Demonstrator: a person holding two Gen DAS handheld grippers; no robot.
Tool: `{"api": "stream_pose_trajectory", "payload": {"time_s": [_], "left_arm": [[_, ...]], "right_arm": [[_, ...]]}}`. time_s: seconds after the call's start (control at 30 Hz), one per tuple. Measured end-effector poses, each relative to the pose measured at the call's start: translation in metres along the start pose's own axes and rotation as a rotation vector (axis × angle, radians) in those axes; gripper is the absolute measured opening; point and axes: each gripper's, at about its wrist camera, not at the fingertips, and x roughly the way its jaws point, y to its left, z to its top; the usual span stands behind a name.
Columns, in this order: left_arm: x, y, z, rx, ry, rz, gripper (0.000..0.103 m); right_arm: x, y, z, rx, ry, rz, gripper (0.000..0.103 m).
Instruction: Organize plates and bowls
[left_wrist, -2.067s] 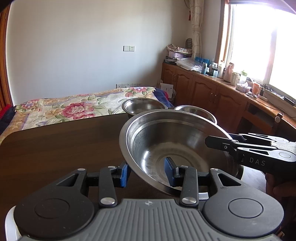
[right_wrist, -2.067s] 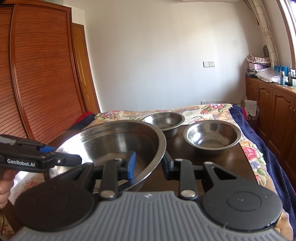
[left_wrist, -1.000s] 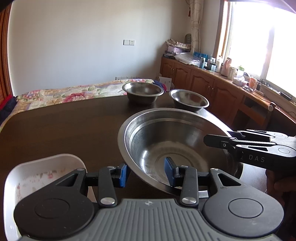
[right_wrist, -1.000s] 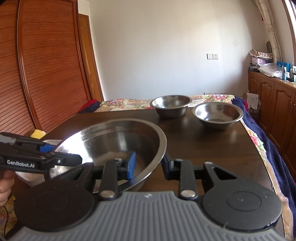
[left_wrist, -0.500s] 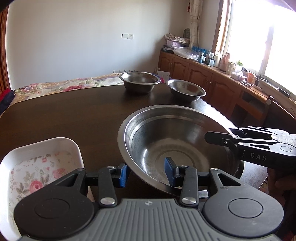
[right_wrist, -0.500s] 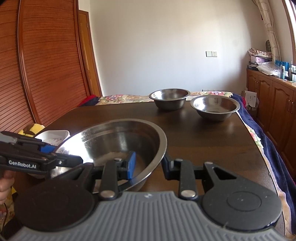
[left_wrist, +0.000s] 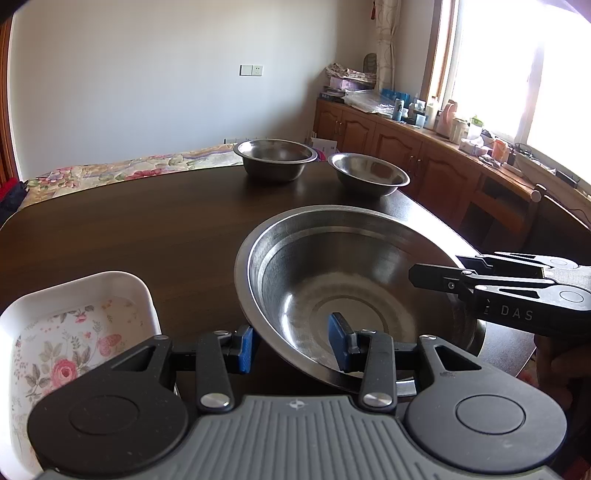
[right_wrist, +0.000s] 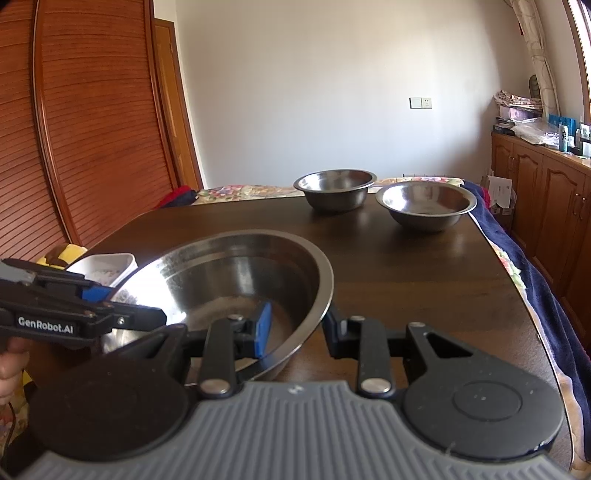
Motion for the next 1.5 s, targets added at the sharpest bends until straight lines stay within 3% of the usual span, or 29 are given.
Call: {"api": "stream_pose_trajectory", "payload": {"time_s": [0.2, 0.23, 0.3, 0.37, 0.63, 1.03, 1.5], "left_arm": [[0.001, 0.0, -0.002, 0.001, -0.002, -0.002, 0.043], [0.001, 0.0, -0.002, 0.0, -0.004, -0.003, 0.047], [0.0, 0.001, -0.002, -0.002, -0.009, 0.001, 0.058], [-0.001, 0.001, -0.001, -0.001, -0.022, 0.007, 0.07], [-0.011, 0.012, 0.011, -0.017, -0.067, 0.039, 0.078], [-0.003, 0.028, 0.061, 0.002, -0.114, 0.074, 0.08], [0.063, 0.032, 0.119, 0.096, -0.044, 0.064, 0.08]], "right_arm": [[0.001, -0.001, 0.0, 0.004, -0.002, 0.008, 0.035], [0.001, -0.001, 0.0, 0.007, -0.001, 0.014, 0.039], [0.0, -0.002, 0.001, 0.013, -0.002, 0.024, 0.059], [-0.002, -0.002, 0.003, 0.008, -0.012, 0.024, 0.059], [-0.011, -0.012, 0.023, -0.018, -0.06, -0.004, 0.059], [0.008, -0.037, 0.079, -0.113, -0.114, -0.031, 0.059], [0.085, -0.056, 0.118, -0.161, -0.032, 0.003, 0.059]]}}
